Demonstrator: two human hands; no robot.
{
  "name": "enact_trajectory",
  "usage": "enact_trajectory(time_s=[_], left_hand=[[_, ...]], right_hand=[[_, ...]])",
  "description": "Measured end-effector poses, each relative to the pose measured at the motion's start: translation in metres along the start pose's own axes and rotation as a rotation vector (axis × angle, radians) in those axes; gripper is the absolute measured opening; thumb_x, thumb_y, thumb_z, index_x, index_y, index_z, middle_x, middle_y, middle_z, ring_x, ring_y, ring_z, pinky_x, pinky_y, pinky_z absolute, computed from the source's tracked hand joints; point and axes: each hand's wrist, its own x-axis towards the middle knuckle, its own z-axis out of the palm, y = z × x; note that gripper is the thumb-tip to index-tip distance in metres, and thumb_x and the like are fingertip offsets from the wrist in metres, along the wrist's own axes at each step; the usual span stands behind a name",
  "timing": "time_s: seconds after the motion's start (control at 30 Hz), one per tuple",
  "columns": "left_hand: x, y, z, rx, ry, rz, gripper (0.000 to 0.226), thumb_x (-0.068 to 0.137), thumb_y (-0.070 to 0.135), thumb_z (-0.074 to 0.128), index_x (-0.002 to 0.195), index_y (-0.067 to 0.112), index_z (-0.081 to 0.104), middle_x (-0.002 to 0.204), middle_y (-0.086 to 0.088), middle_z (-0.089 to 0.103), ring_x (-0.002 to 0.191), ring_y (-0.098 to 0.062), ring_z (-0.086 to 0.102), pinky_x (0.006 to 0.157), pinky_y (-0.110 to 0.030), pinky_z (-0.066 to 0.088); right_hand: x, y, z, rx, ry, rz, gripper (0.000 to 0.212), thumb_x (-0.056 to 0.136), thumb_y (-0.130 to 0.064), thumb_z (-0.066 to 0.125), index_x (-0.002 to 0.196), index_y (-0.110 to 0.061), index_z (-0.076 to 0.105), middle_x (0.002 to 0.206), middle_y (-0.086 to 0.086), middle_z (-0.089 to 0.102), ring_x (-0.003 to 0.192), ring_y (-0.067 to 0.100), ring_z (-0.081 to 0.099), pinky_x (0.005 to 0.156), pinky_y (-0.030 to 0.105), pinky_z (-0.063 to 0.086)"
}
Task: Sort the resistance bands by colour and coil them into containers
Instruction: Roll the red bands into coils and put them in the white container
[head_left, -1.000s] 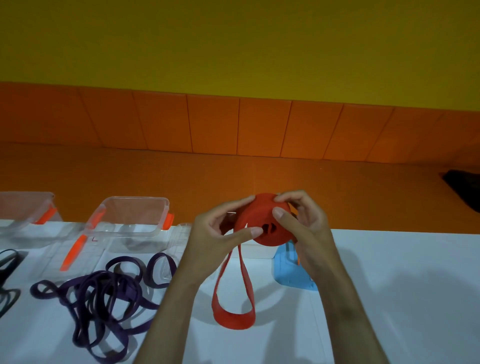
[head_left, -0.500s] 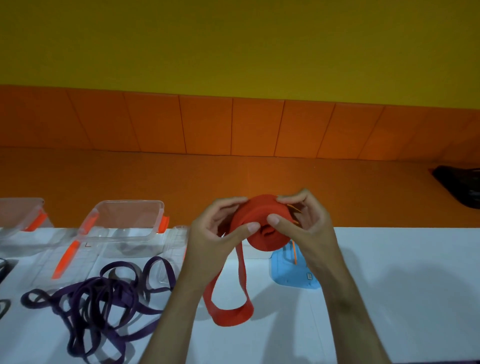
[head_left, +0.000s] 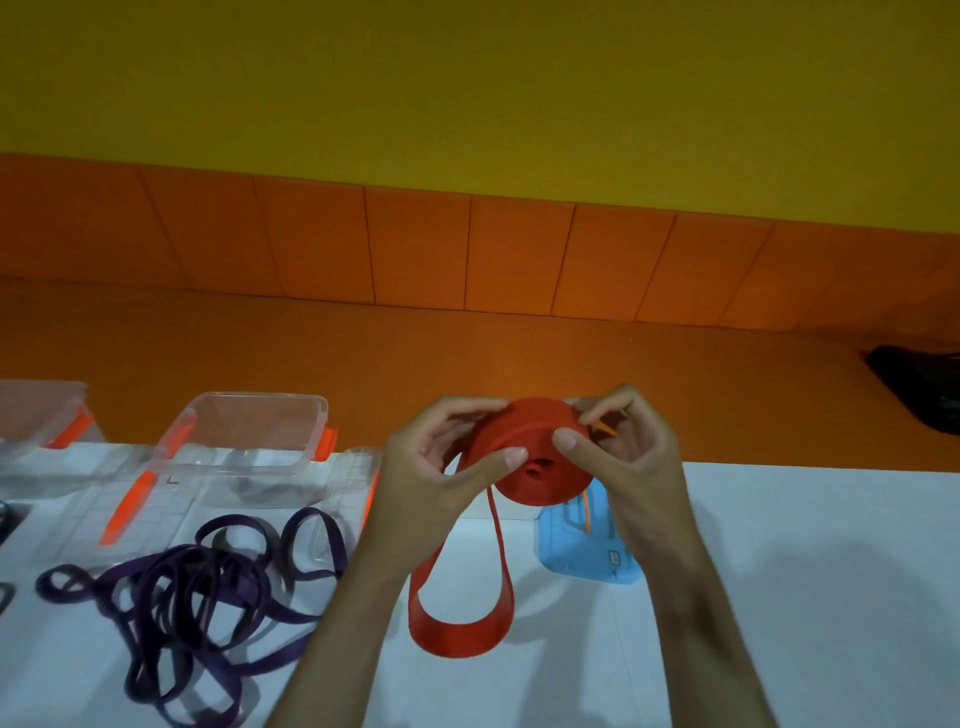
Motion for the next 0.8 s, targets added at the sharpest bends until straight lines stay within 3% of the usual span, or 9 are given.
enact_trajectory(time_s=[0.07, 0.17, 0.3, 0.4, 0.53, 0.63, 0.8], left_hand=[[0.000, -0.001, 0.001, -0.011, 0.004, 0.002, 0.034, 0.087, 0.022, 0.087, 0.116, 0.036, 0.077, 0.133, 0.011, 0.072, 0.126, -0.012, 0.067, 0.097, -0.028, 0.060], [0.003, -0.001, -0.005, 0.027, -0.047, -0.044, 0.044, 0.085, 0.026, 0.086, 0.125, 0.041, 0.076, 0.129, 0.010, 0.071, 0.124, -0.017, 0.067, 0.097, -0.032, 0.061], [0.003, 0.000, -0.006, 0.020, -0.034, -0.034, 0.046, 0.079, 0.034, 0.089, 0.121, 0.048, 0.076, 0.121, 0.013, 0.074, 0.116, -0.012, 0.071, 0.090, -0.027, 0.063], [-0.002, -0.001, 0.003, -0.021, 0.032, -0.007, 0.043, 0.077, 0.040, 0.091, 0.116, 0.046, 0.075, 0.121, 0.016, 0.075, 0.116, -0.006, 0.071, 0.085, -0.018, 0.060], [-0.001, -0.003, 0.002, 0.023, 0.008, 0.015, 0.047, 0.081, 0.037, 0.089, 0.123, 0.050, 0.073, 0.126, 0.015, 0.072, 0.122, -0.010, 0.068, 0.091, -0.021, 0.059], [0.002, -0.003, -0.005, -0.006, -0.009, 0.000, 0.052, 0.077, 0.033, 0.092, 0.123, 0.049, 0.075, 0.125, 0.012, 0.074, 0.121, -0.014, 0.069, 0.091, -0.023, 0.060], [0.001, -0.002, -0.005, -0.062, 0.117, 0.023, 0.044, 0.074, 0.032, 0.093, 0.115, 0.034, 0.078, 0.126, 0.006, 0.076, 0.122, -0.017, 0.071, 0.092, -0.030, 0.062]], right_hand=[[0.001, -0.003, 0.002, -0.022, 0.023, -0.056, 0.037, 0.074, -0.051, 0.091, 0.101, -0.035, 0.072, 0.118, -0.003, 0.075, 0.113, 0.022, 0.072, 0.080, 0.034, 0.064], [0.001, -0.004, 0.006, -0.005, 0.046, -0.092, 0.037, 0.080, -0.053, 0.086, 0.112, -0.038, 0.075, 0.121, -0.006, 0.074, 0.114, 0.024, 0.072, 0.083, 0.033, 0.064], [0.001, 0.000, 0.007, -0.028, 0.007, -0.031, 0.026, 0.081, -0.046, 0.084, 0.101, -0.036, 0.073, 0.118, -0.001, 0.075, 0.115, 0.022, 0.071, 0.083, 0.033, 0.061], [0.001, -0.001, 0.004, 0.006, 0.016, -0.015, 0.037, 0.071, -0.050, 0.094, 0.093, -0.033, 0.068, 0.116, 0.002, 0.076, 0.114, 0.025, 0.072, 0.079, 0.037, 0.064], [0.001, -0.003, 0.008, 0.052, 0.086, -0.080, 0.032, 0.076, -0.043, 0.091, 0.099, -0.033, 0.071, 0.112, -0.001, 0.074, 0.111, 0.023, 0.070, 0.078, 0.034, 0.062], [0.000, -0.002, 0.007, 0.020, 0.008, -0.067, 0.026, 0.082, -0.040, 0.082, 0.106, -0.036, 0.073, 0.116, -0.005, 0.073, 0.114, 0.019, 0.069, 0.083, 0.034, 0.061], [0.002, -0.005, 0.006, -0.025, 0.009, -0.122, 0.026, 0.073, -0.031, 0.090, 0.091, -0.033, 0.071, 0.109, -0.003, 0.077, 0.110, 0.020, 0.074, 0.079, 0.029, 0.063]])
